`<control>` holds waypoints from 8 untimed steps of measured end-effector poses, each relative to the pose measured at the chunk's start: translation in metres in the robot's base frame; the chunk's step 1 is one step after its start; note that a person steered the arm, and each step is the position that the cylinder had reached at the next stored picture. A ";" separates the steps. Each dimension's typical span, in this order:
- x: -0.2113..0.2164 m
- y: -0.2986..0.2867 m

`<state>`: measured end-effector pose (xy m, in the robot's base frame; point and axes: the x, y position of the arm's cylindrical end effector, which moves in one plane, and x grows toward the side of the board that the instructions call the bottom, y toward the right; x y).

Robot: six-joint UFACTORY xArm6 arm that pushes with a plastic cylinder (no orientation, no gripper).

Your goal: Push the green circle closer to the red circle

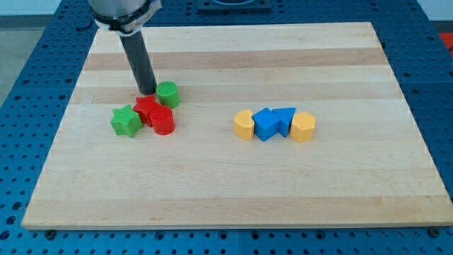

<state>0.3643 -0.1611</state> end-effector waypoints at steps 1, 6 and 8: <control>-0.020 0.002; 0.008 0.056; 0.016 0.095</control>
<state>0.3799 -0.0657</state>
